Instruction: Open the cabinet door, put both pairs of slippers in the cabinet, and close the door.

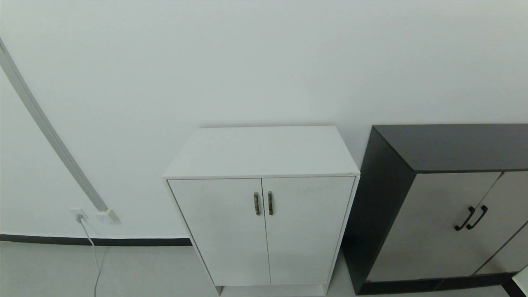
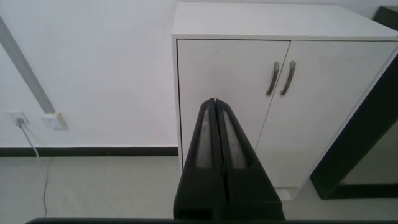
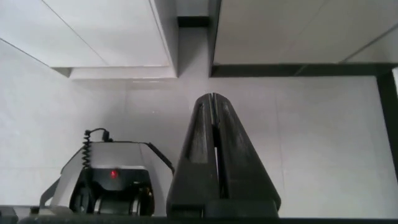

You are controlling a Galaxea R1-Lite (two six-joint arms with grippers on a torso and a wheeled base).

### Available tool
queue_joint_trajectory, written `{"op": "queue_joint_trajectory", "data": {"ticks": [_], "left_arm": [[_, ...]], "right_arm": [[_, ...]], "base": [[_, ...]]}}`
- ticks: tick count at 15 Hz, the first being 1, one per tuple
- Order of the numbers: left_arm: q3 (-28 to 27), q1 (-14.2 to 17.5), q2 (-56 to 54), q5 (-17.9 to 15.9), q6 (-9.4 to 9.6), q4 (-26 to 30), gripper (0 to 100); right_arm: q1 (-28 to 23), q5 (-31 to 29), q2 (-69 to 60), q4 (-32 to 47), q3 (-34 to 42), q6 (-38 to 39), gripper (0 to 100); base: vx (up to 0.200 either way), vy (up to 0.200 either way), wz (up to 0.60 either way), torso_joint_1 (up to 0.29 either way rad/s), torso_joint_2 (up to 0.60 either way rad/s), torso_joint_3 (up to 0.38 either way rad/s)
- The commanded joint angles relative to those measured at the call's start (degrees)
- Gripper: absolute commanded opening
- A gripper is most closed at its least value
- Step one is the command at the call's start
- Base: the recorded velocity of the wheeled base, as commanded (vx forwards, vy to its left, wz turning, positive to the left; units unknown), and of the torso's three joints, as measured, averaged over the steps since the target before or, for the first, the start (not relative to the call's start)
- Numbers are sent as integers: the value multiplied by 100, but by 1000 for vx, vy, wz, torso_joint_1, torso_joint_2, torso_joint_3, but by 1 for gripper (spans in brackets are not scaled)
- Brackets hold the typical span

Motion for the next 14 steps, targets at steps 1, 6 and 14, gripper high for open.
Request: {"op": "queue_joint_trajectory", "data": {"ticks": [1, 6, 14], "left_arm": [[0, 1, 7, 1, -2, -2, 0], [0, 1, 7, 1, -2, -2, 0], [0, 1, 7, 1, 7, -2, 0]], "right_arm": [[25, 45, -448, 262, 0, 2, 0], [43, 159, -677, 359, -9, 64, 0], [-801, 168, -1529, 578, -9, 64, 0]], "base": [[0, 0, 0, 0, 0, 0], [0, 0, 0, 0, 0, 0], [0, 0, 0, 0, 0, 0]]}}
